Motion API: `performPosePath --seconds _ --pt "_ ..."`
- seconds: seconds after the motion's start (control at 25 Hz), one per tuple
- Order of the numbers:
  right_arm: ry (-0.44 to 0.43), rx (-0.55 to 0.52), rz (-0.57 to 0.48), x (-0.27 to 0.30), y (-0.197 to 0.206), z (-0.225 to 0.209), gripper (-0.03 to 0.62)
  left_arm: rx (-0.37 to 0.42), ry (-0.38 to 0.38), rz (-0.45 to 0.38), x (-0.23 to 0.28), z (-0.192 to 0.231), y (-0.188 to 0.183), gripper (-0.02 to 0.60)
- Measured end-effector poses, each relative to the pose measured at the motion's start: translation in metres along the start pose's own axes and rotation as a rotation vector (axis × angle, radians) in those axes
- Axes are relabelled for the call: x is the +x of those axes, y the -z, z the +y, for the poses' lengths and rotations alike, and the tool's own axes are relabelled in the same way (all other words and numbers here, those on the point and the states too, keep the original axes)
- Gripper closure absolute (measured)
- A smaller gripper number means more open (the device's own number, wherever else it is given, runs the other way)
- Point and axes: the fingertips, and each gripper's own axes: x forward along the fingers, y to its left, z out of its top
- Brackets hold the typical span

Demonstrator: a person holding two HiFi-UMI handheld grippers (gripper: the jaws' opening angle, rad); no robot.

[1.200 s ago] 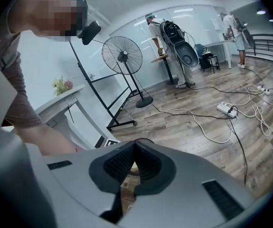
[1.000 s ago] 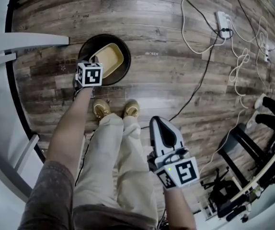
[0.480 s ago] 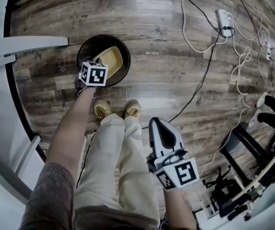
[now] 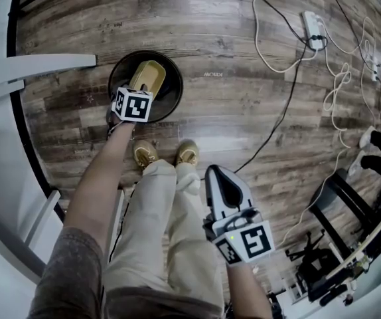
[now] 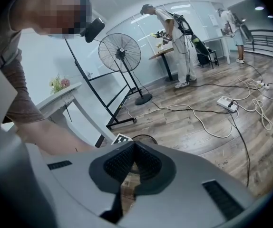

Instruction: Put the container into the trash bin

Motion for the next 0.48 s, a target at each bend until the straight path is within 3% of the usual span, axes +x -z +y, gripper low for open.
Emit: performPosePath --seconds 0.48 --pt "-0.037 -0.020 -0.027 -0.017 -0.038 0.027 0.592 -0.087 0.036 -0.076 -0.070 0.004 -0.033 0.354"
